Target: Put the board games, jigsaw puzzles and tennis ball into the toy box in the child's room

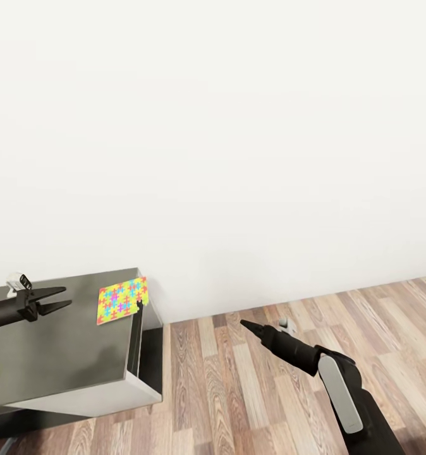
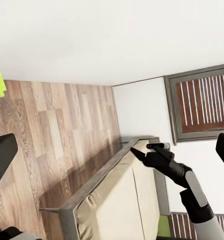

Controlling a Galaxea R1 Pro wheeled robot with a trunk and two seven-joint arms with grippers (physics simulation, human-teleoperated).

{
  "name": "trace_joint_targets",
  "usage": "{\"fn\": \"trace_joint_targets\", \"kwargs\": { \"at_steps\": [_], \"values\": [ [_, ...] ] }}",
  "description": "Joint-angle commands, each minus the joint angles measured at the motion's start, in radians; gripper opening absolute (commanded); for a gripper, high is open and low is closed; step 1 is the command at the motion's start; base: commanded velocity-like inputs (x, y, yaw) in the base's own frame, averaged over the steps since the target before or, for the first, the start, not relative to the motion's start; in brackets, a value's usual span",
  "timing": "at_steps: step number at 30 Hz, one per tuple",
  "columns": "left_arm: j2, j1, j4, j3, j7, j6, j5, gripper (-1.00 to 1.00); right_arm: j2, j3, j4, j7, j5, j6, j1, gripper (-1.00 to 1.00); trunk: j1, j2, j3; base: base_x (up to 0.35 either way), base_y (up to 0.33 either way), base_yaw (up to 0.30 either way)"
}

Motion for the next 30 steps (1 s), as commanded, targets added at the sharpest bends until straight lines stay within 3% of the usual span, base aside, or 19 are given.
{"fn": "trace_joint_targets", "kwargs": {
  "at_steps": [1, 30],
  "values": [
    [0.001, -0.001, 0.001, -0.007, -0.005, 0.011, 0.003, 1.00, 0.000, -0.002, -0.003, 0.003, 0.001, 0.006, -0.001, 1.00, 0.001, -0.002, 0.000, 0.000, 0.000, 0.000],
    [-0.013, -0.001, 0.001, -0.007, -0.005, 0.011, 0.003, 1.00, 0.001, -0.003, -0.010, 0.003, -0.001, 0.004, 0.001, 1.00, 0.001, -0.002, 0.048, 0.000, 0.000, 0.000]
  ]
}}
